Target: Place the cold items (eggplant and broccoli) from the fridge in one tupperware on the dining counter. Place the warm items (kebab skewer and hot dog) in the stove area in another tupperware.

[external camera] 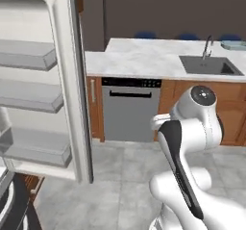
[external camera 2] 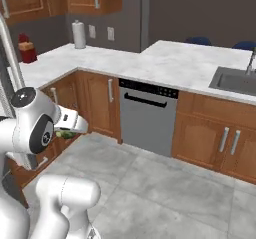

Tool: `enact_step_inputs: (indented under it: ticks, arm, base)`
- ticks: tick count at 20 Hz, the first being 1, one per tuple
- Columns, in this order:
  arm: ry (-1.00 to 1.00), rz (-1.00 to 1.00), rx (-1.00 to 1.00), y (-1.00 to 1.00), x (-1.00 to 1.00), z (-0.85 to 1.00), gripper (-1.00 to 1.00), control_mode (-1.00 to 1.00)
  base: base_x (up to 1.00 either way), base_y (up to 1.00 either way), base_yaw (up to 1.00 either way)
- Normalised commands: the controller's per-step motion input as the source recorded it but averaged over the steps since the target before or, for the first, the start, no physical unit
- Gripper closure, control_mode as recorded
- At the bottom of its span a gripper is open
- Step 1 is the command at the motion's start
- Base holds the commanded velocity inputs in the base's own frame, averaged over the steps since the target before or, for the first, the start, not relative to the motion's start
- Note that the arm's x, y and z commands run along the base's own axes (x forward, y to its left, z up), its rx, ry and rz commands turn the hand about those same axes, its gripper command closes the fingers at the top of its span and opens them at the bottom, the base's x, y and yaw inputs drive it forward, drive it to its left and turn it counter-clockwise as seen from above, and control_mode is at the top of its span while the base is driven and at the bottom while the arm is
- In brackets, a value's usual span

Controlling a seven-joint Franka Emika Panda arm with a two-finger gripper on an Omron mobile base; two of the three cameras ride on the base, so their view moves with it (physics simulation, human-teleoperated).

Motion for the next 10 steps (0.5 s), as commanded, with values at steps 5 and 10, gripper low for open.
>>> enact_step_inputs:
  ticks: [5, 10]
  arm:
    - [0.0, 0.0, 0.0, 0.0, 0.0, 0.0, 1.0, 1.0]
    - [0.0, 0.0, 0.0, 0.0, 0.0, 0.0, 1.0, 1.0]
  base:
    - [1.0, 0.0, -0.43]
    - [1.0, 0.0, -0.4]
